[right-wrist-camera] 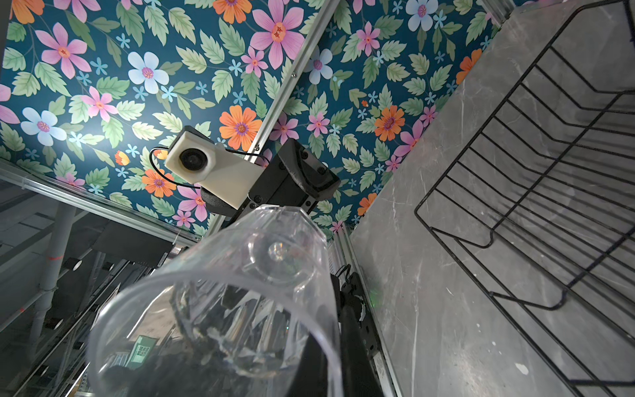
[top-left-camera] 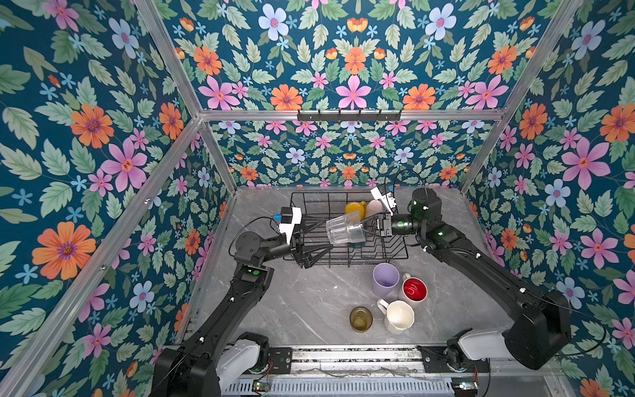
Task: Load the cups into the dish rack
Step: 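Carry the tumbler over the rack while the left gripper grasps its base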
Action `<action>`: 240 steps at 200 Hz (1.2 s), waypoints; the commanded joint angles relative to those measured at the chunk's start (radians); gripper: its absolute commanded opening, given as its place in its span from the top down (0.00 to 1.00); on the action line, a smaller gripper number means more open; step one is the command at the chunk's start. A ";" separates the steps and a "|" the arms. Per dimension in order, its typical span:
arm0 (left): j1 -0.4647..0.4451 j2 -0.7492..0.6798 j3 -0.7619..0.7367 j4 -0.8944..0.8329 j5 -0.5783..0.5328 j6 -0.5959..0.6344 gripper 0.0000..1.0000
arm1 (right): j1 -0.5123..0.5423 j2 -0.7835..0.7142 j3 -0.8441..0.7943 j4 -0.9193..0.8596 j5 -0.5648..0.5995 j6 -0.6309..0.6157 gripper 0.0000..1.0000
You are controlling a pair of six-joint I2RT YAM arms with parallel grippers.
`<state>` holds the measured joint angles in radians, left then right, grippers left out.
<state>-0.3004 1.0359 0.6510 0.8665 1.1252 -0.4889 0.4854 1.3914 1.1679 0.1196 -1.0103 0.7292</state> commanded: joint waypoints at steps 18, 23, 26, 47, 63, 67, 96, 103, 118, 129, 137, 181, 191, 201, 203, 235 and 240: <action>-0.003 -0.001 0.003 0.049 0.027 -0.007 0.01 | 0.018 0.025 0.026 0.068 -0.014 0.007 1.00; -0.003 -0.002 0.004 0.050 0.028 -0.008 0.01 | 0.021 0.029 0.029 0.070 -0.013 0.007 1.00; -0.004 -0.001 0.004 0.050 0.029 -0.008 0.01 | 0.024 0.031 0.031 0.071 -0.013 0.008 1.00; -0.005 0.001 0.003 0.051 0.034 -0.007 0.01 | 0.039 0.047 0.042 0.078 -0.014 0.011 1.00; -0.004 0.001 0.004 0.053 0.038 -0.010 0.01 | 0.052 0.061 0.050 0.083 -0.016 0.014 1.00; -0.005 0.000 0.004 0.053 0.038 -0.010 0.00 | 0.055 0.065 0.052 0.085 -0.016 0.014 1.00; -0.005 0.001 0.003 0.055 0.042 -0.010 0.01 | 0.071 0.085 0.064 0.110 -0.022 0.029 1.00; -0.005 0.001 0.003 0.056 0.044 -0.010 0.01 | 0.076 0.090 0.067 0.118 -0.022 0.033 1.00; -0.005 0.004 0.003 0.064 0.048 -0.015 0.01 | 0.086 0.104 0.076 0.129 -0.024 0.040 1.00; -0.005 0.004 0.004 0.068 0.052 -0.017 0.01 | 0.091 0.114 0.080 0.133 -0.025 0.044 1.00; -0.006 0.004 0.004 0.069 0.055 -0.018 0.02 | 0.093 0.119 0.081 0.146 -0.025 0.052 1.00; -0.006 0.009 0.003 0.082 0.069 -0.027 0.08 | 0.108 0.146 0.097 0.181 -0.036 0.078 1.00; -0.006 0.009 0.005 0.085 0.072 -0.027 0.09 | 0.111 0.148 0.100 0.181 -0.036 0.079 1.00; -0.006 0.010 0.005 0.087 0.073 -0.029 0.11 | 0.113 0.153 0.102 0.184 -0.036 0.080 1.00; -0.006 0.011 0.005 0.086 0.073 -0.029 0.12 | 0.113 0.154 0.103 0.184 -0.037 0.080 1.00; -0.006 0.013 0.006 0.092 0.076 -0.033 0.24 | 0.125 0.167 0.110 0.189 -0.040 0.086 1.00; -0.006 0.013 0.007 0.094 0.077 -0.035 0.28 | 0.127 0.169 0.110 0.190 -0.041 0.085 1.00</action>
<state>-0.3054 1.0489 0.6514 0.9154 1.1713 -0.5213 0.6041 1.5528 1.2667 0.2577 -1.0542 0.8043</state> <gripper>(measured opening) 0.783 0.074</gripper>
